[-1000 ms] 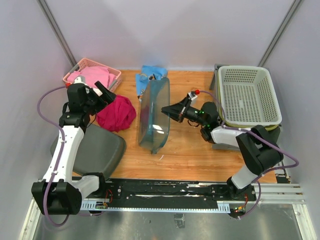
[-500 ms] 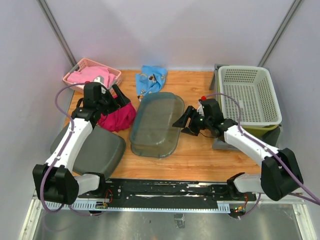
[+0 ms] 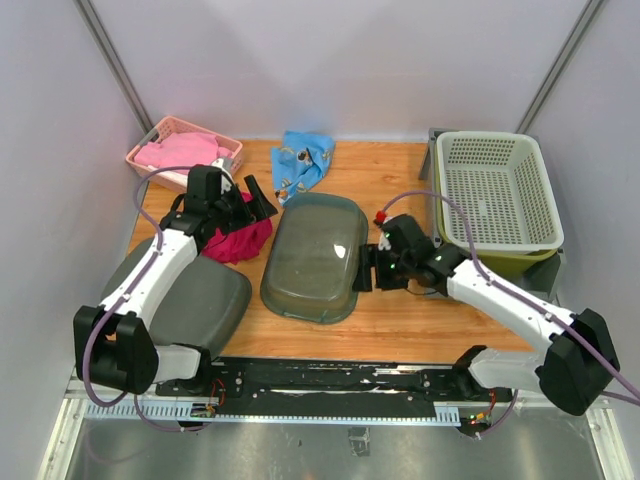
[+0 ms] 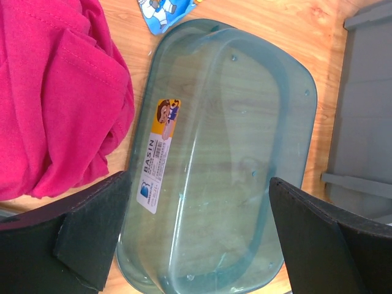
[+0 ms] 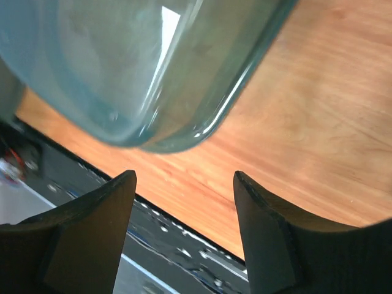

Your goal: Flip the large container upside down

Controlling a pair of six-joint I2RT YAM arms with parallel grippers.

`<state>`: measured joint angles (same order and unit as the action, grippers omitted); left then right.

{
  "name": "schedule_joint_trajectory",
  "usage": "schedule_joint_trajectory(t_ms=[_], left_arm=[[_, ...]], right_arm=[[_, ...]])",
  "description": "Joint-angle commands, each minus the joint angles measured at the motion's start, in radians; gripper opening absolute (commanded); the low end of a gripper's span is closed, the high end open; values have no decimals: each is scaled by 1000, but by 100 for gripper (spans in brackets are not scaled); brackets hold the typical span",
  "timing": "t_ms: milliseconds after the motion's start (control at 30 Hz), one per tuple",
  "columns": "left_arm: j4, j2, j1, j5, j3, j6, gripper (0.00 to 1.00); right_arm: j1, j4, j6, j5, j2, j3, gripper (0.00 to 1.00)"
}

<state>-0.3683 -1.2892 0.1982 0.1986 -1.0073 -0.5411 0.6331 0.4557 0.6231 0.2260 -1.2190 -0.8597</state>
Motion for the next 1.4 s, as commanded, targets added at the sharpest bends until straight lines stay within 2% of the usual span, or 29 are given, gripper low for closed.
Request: schedule_joint_trajectory(t_ms=[0, 167, 400, 500, 600, 767, 900, 1000, 1100, 1200, 1367], left_arm=[[-22, 45, 5, -11, -22, 24, 99], [-56, 88, 4, -67, -41, 4, 99], [-88, 142, 5, -164, -80, -61, 99], [-100, 145, 5, -160, -89, -70, 99], [-115, 155, 4, -165, -91, -69, 99], [-129, 168, 4, -173, -93, -62, 99], [-129, 169, 4, -172, -84, -65, 99], [-122, 168, 4, -175, -74, -68, 99], [-124, 164, 5, -178, -75, -64, 99], [-139, 163, 4, -197, -82, -60, 99], [-145, 158, 4, -216, -97, -60, 99]], right_arm=[[216, 75, -197, -157, 49, 10, 67], [354, 10, -247, -270, -2, 30, 69], [422, -164, -243, -318, -224, -47, 70], [412, -179, -231, -414, -319, -110, 70], [359, -208, -251, -424, -381, -162, 71], [232, -305, -389, -248, -470, -222, 71], [133, -302, -468, -76, -579, -310, 70], [98, -258, -500, -37, -621, -383, 70], [82, -214, -530, -33, -588, -419, 71], [24, -223, -513, 25, -502, -388, 74], [-147, -324, -344, 149, -436, -343, 75]])
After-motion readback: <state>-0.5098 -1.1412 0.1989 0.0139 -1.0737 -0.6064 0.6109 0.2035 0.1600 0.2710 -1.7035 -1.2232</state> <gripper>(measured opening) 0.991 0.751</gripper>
